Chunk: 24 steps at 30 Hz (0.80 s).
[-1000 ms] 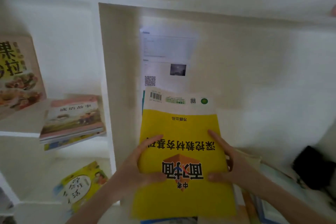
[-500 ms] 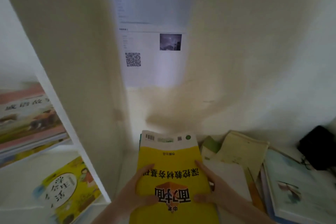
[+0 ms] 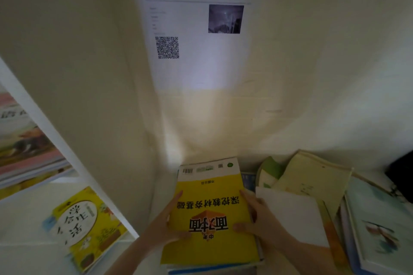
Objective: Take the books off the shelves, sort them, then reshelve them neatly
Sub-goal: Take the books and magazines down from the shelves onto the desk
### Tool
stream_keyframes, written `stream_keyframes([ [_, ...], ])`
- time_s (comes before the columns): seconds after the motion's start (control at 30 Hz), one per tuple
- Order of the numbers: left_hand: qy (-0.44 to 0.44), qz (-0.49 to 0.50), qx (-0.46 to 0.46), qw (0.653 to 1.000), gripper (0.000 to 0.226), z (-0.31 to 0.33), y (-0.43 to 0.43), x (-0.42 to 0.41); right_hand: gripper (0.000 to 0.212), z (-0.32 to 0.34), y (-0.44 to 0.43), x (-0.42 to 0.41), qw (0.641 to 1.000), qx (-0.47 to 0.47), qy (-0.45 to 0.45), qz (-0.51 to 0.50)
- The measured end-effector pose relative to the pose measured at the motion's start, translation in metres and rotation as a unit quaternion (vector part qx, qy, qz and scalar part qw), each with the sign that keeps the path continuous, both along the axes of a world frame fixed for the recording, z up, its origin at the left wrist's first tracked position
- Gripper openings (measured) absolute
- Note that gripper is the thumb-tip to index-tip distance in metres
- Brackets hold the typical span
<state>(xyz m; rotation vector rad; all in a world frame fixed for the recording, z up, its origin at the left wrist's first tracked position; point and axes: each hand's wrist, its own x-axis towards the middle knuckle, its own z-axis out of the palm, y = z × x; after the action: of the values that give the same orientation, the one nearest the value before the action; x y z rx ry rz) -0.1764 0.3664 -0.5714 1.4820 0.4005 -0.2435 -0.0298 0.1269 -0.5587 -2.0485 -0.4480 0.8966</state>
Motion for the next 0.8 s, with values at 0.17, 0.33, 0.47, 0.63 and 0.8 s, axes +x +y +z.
stream_keyframes([
  [0.17, -0.031, 0.05, 0.103, 0.993, 0.117, 0.0, 0.006, 0.002, 0.085, 0.009, 0.016, -0.002, 0.992, -0.023, -0.126, -0.014],
  [0.33, 0.016, 0.023, 0.178, 0.984, 0.119, 0.004, 0.01, 0.005, 0.092, 0.013, 0.015, -0.003, 0.996, 0.058, -0.068, -0.016],
  [0.47, 0.017, 0.024, 0.168, 0.985, 0.116, 0.003, 0.009, -0.002, 0.106, 0.009, 0.016, -0.01, 0.996, 0.063, -0.069, -0.001],
  [0.63, -0.035, 0.018, 0.147, 0.988, 0.095, 0.016, 0.011, -0.003, 0.103, 0.028, 0.02, -0.013, 0.994, 0.071, -0.086, 0.014],
  [0.8, -0.062, 0.042, 0.137, 0.988, 0.1, 0.038, 0.01, -0.002, 0.091, 0.046, 0.026, -0.014, 0.988, 0.096, -0.118, 0.024],
])
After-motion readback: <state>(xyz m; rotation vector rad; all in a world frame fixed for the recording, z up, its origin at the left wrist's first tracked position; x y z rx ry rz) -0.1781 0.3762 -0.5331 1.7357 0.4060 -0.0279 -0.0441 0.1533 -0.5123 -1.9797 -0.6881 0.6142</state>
